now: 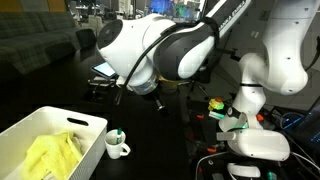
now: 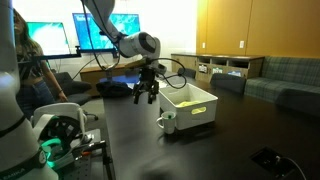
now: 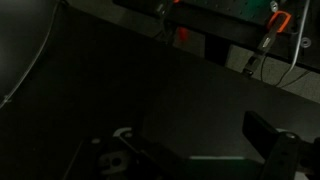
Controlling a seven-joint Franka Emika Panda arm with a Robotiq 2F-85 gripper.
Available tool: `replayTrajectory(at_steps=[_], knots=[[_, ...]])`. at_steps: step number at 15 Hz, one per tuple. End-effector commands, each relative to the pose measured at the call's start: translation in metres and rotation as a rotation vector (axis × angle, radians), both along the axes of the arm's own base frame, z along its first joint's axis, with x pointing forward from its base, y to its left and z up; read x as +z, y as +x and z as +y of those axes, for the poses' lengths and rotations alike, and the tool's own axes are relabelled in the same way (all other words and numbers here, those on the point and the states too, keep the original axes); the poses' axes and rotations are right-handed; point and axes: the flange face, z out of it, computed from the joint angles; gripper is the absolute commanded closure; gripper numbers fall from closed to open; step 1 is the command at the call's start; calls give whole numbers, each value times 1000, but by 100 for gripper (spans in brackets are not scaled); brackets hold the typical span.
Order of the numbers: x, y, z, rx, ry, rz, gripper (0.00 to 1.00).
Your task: Place the white towel in the white storage box, put the black masking tape in the white mug, put the yellow towel in the box, place the green marker inside the mug
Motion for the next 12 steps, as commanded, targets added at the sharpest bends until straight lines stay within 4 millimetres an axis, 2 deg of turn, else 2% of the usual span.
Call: replayTrajectory(at_steps=[1,7,8,10,12], knots=[[20,-60,-22,-118,69,-86,0],[23,-137,-54,-224,120,-279,0],[18,-105,-41,-190,99,-186,0],[17,-127,-50,-203,102,-228,0],[20,-135,-54,-207,104,-247,0]])
